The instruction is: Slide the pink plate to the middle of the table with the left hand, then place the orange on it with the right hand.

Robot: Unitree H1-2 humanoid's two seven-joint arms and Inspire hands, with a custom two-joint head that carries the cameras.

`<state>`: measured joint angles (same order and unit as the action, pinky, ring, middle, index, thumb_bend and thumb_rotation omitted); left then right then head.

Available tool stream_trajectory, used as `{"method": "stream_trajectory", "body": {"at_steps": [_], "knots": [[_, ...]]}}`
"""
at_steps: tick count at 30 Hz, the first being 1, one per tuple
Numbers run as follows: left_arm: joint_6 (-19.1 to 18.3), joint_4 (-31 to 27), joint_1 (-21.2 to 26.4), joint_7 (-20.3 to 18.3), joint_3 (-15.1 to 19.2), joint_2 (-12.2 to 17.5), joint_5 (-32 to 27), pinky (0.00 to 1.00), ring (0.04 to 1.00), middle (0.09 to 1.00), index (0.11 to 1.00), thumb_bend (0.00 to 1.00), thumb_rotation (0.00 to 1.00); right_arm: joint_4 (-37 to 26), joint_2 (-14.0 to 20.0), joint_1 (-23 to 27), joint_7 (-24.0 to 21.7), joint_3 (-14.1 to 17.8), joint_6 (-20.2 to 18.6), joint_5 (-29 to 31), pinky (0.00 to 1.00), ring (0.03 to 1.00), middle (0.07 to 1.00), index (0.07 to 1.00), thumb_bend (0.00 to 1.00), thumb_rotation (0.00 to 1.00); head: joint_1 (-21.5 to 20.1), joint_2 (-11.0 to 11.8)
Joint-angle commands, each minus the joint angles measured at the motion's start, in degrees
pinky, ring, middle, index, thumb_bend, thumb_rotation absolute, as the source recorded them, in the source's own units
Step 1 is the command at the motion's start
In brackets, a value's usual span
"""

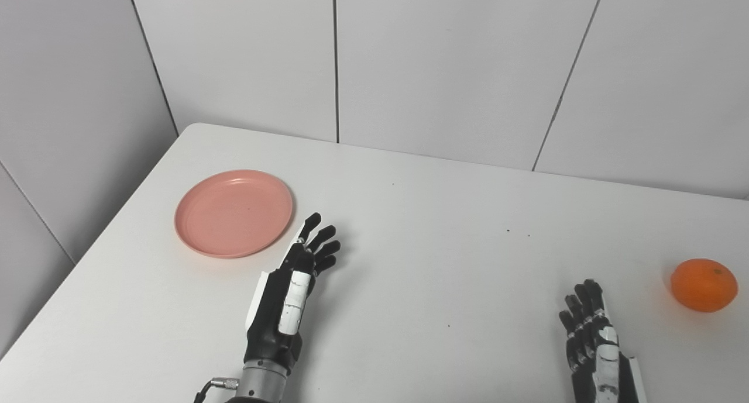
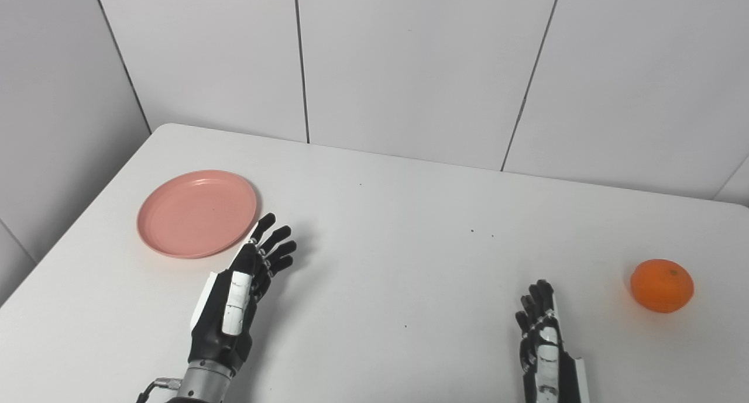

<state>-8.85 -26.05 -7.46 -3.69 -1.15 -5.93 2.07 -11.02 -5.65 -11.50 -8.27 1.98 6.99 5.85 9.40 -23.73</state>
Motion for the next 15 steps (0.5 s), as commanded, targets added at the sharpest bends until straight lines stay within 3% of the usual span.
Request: {"method": "stream_trajectory", "body": {"at_steps": [1, 3, 6, 10, 15], "knots": [[-0.45, -3.27, 3.81, -1.21, 0.66, 3.73, -1.26, 0.80, 0.822, 0.850, 0.874, 1.00, 0.97, 3.44, 2.05, -2.71, -0.50, -0.40, 1.74, 0.46, 1.00, 0.988, 0.983, 0.980, 0.76, 1.00, 0.04, -0.03], [-1.52, -4.25, 5.68, -1.27, 1.55, 4.59, -2.07, 0.81, 0.814, 0.841, 0.860, 1.00, 0.98, 3.51, 2.02, -2.63, -0.49, -0.45, 1.65, 0.53, 1.00, 0.991, 0.981, 0.979, 0.75, 1.00, 0.21, 0.15], [-3.26, -5.88, 8.20, -1.26, 2.31, 6.65, -3.46, 0.90, 0.817, 0.847, 0.870, 1.00, 0.99, 3.50, 2.07, -2.61, -0.57, -0.59, 1.61, 0.75, 1.00, 0.992, 0.981, 0.981, 0.74, 1.00, 0.21, 0.15], [-4.43, -6.58, 10.64, -1.17, 3.70, 9.20, -5.33, 0.90, 0.804, 0.832, 0.877, 1.00, 0.99, 3.70, 2.14, -2.51, -0.46, -0.69, 1.63, 0.57, 1.00, 0.998, 0.982, 0.984, 0.74, 1.00, 0.39, 0.29], [-2.02, -2.28, 14.33, -1.72, 7.97, 13.80, -9.06, 0.85, 0.821, 0.832, 0.888, 1.00, 0.99, 3.57, 2.01, -2.62, -0.11, -0.71, 1.26, 0.31, 1.00, 0.993, 0.974, 0.976, 0.74, 1.00, 0.34, 0.34]]}}
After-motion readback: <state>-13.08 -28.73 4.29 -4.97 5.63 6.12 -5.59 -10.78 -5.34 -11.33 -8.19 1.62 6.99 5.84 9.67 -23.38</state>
